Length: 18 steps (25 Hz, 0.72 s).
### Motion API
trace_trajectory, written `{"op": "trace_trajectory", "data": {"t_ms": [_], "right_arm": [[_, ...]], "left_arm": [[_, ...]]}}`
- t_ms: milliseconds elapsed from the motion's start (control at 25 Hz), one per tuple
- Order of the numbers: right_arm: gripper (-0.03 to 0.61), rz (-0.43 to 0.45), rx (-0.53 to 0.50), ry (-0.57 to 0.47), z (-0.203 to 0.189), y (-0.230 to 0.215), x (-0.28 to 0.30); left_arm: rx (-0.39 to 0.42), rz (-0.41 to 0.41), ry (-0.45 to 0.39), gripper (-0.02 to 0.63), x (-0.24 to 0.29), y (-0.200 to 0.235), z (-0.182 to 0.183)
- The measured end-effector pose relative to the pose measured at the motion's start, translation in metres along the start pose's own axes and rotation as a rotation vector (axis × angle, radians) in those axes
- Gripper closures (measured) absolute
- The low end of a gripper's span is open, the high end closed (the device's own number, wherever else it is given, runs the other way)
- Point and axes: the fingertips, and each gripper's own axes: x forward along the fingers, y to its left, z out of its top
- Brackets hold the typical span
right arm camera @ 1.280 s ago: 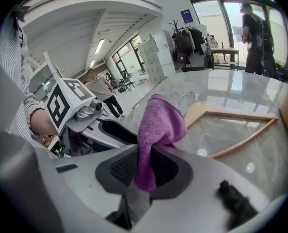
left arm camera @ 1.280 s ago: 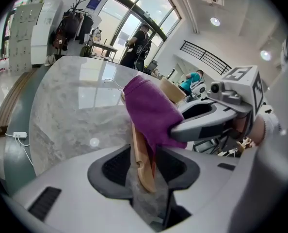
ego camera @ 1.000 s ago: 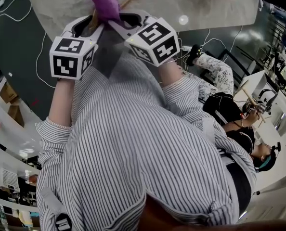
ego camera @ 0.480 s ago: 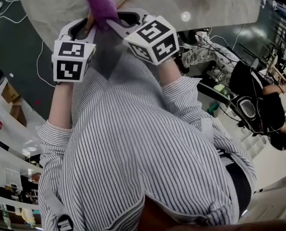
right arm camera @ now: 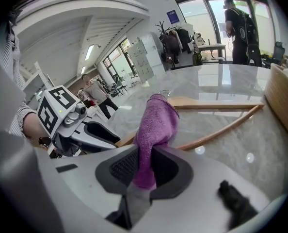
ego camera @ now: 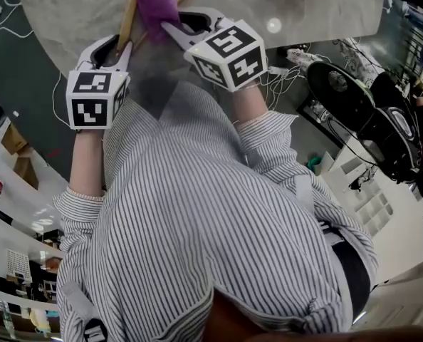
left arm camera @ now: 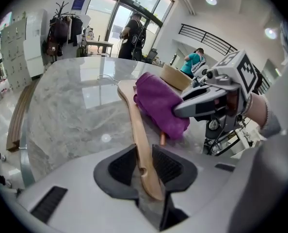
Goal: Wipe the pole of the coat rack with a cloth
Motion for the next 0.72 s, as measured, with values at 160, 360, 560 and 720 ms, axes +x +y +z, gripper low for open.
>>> {"op": "trace_trajectory", "data": {"t_ms": [160,360,560,720], "right_arm": [[0.511,-0.008,0.006,-0.006,0.004,-0.014,-0.005],[0.511,-0.012,0.005,-0.007,0.006,-0.033,-0.009],[0.511,-0.012,0.01,-0.01,0.007,-0.05,-0.012],[0.511,-0.021,0.008,-0.013,0.011,-0.061,-0.016]], "left_arm": [[-0.006,0.001,0.035,0.506,0.001,-0.001,0.002],[-0.019,0.014,0.073,0.506,0.005,-0.001,0.001],[-0.038,0.023,0.084,0.506,0.007,-0.002,0.0],[-0.056,0.037,0.094,0.508,0.006,-0.001,0.0]]}}
